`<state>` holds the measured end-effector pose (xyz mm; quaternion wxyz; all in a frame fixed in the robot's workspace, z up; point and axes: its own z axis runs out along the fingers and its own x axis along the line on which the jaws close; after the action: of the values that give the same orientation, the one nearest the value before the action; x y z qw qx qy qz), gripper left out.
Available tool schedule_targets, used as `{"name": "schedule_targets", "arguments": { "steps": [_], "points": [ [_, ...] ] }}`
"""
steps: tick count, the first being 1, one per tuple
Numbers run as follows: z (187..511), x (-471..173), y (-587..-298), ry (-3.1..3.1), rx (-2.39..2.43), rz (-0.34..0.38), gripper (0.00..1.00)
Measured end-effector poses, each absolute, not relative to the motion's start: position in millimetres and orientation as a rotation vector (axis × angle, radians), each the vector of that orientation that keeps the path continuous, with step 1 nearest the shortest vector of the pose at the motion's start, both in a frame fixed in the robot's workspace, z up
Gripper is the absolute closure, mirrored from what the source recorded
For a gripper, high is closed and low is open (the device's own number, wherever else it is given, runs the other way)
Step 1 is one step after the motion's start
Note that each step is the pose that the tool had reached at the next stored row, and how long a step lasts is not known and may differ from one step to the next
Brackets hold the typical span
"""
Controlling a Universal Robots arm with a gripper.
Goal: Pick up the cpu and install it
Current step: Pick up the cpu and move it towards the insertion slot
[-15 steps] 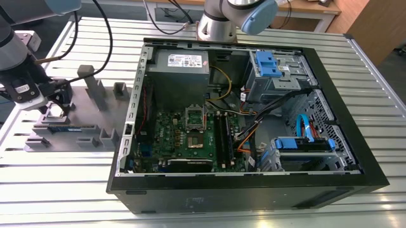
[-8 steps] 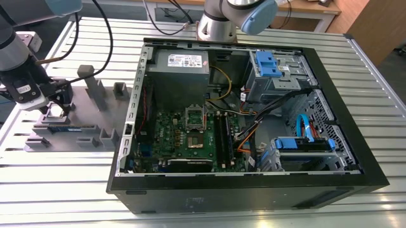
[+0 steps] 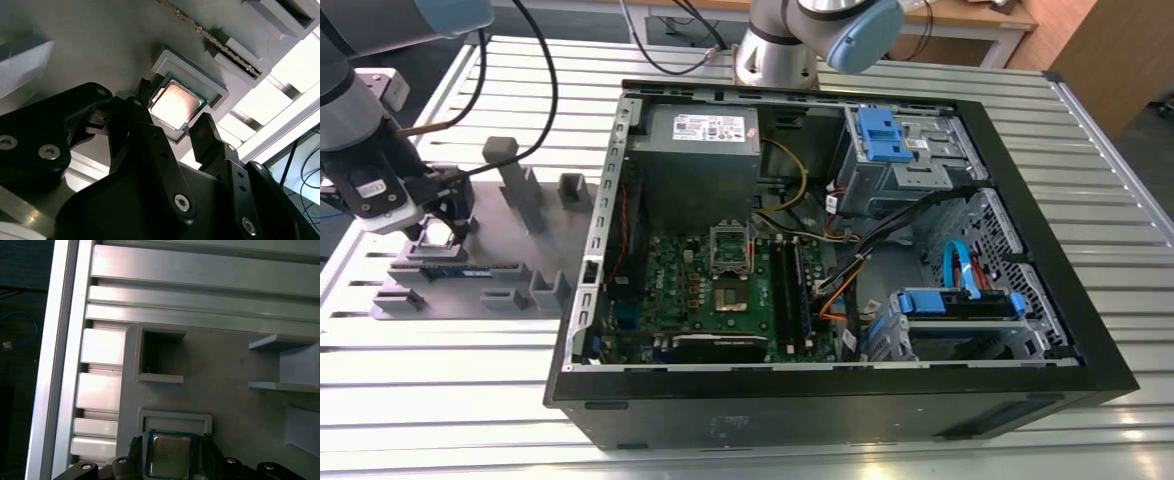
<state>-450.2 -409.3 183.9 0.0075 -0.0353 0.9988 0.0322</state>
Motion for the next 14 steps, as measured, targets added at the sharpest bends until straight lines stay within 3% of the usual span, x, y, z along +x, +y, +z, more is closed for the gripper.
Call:
{"name": "schedule_targets", "arguments": {
  "steps": [14],
  "points": [
    [182.5, -450.2, -409.9, 3.123, -0.108, 0.095, 0.41]
  ]
}}
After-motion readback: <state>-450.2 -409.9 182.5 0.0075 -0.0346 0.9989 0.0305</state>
